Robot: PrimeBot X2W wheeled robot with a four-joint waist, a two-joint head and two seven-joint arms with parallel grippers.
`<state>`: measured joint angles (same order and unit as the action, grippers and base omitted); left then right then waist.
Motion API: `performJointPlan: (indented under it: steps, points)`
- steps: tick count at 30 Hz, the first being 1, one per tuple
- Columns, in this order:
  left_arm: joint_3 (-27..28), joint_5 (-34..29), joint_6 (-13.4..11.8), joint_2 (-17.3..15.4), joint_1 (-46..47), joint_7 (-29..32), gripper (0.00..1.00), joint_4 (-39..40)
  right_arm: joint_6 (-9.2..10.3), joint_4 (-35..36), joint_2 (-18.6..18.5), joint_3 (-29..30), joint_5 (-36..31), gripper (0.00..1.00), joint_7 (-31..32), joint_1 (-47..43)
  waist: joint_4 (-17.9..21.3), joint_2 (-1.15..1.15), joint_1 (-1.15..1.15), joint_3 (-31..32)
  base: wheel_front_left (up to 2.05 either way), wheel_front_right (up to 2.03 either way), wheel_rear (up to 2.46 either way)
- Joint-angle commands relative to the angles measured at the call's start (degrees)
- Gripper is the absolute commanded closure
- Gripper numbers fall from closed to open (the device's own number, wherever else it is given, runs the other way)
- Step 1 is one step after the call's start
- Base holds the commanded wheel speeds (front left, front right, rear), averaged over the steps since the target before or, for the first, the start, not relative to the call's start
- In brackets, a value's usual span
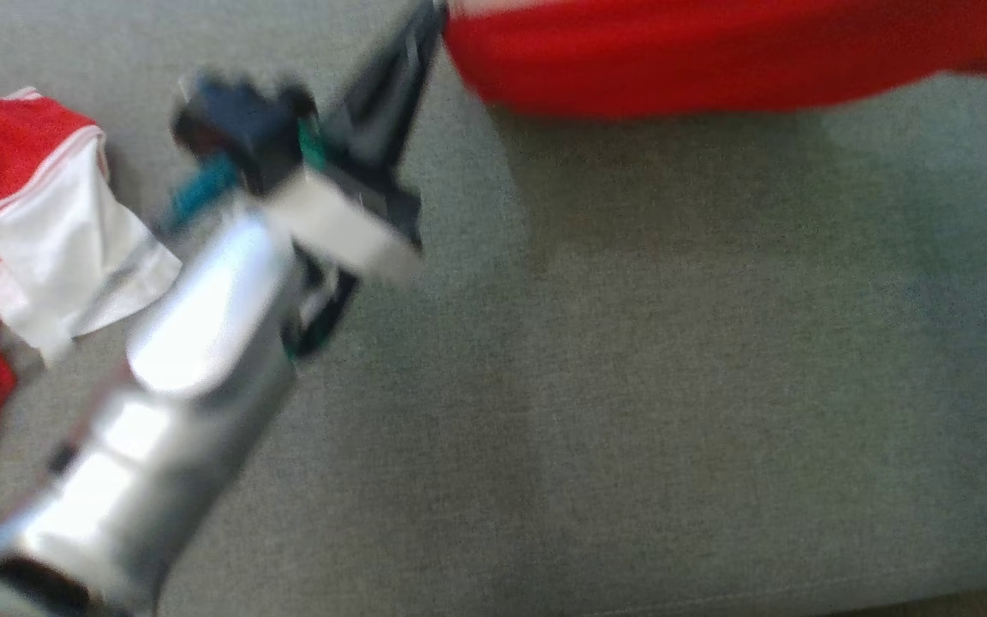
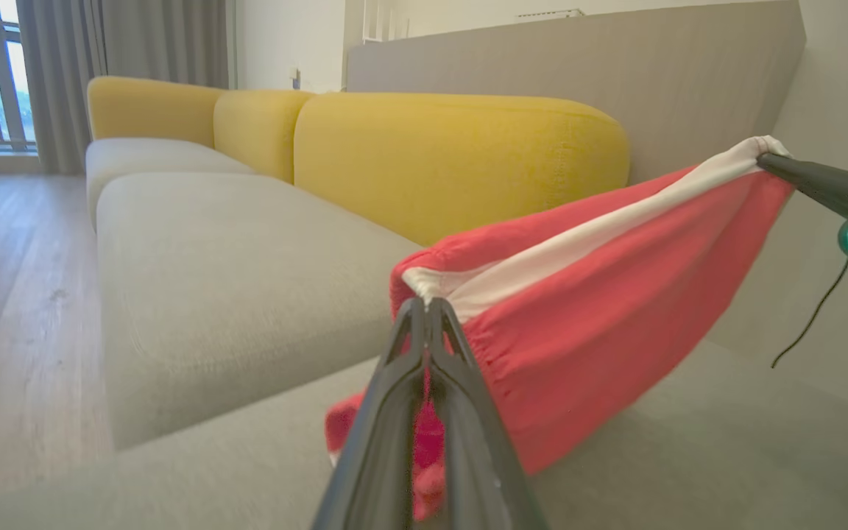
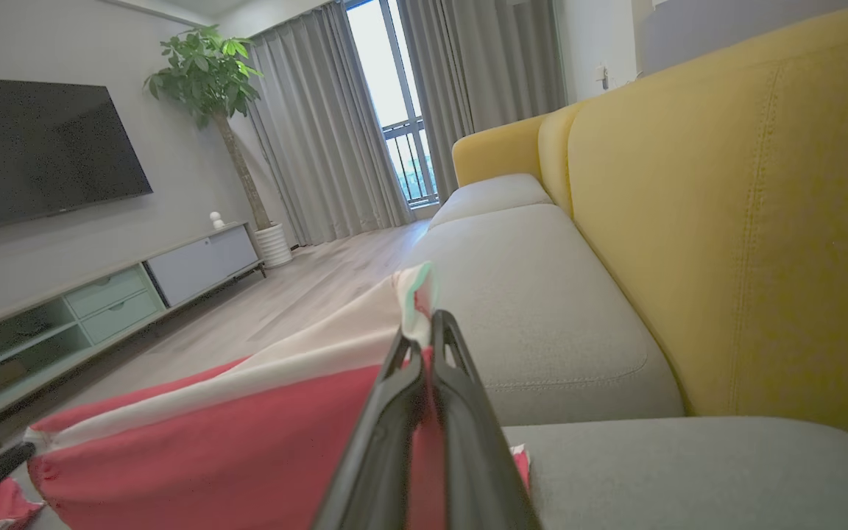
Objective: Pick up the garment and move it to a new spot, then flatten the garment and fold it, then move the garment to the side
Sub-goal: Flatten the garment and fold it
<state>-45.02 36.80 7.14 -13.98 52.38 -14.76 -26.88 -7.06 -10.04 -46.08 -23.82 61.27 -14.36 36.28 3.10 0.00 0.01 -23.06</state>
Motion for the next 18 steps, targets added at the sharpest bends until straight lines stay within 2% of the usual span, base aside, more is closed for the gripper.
performJointPlan:
  steps: [1,7,13,18]
  points:
    - [2.3,-0.3,0.2,-1.3,0.6,-0.2,1.00,2.3,-0.43,1.9,-1.7,1.4,0.0,1.00,-0.6,-2.5,-0.5,0.00,-0.01,1.7,0.00,0.00,0.00]
    - [0.0,0.3,0.3,-3.3,-16.6,-0.2,1.00,4.2,-0.43,5.4,0.1,4.7,-1.3,1.00,-0.6,-20.0,-0.7,0.00,-0.01,8.9,0.00,0.00,0.00]
    - [-2.1,4.8,0.3,-4.0,-29.9,-0.1,1.00,5.0,-0.43,8.7,0.5,6.2,-1.6,1.00,-0.6,-35.2,-1.1,0.00,-0.01,15.1,0.00,0.00,0.00]
    - [-2.9,7.3,-2.5,-6.0,-38.8,1.4,1.00,9.9,-0.43,13.0,0.7,8.6,-1.5,1.00,-0.1,-45.8,-1.8,0.00,-0.01,17.7,0.00,0.00,0.00]
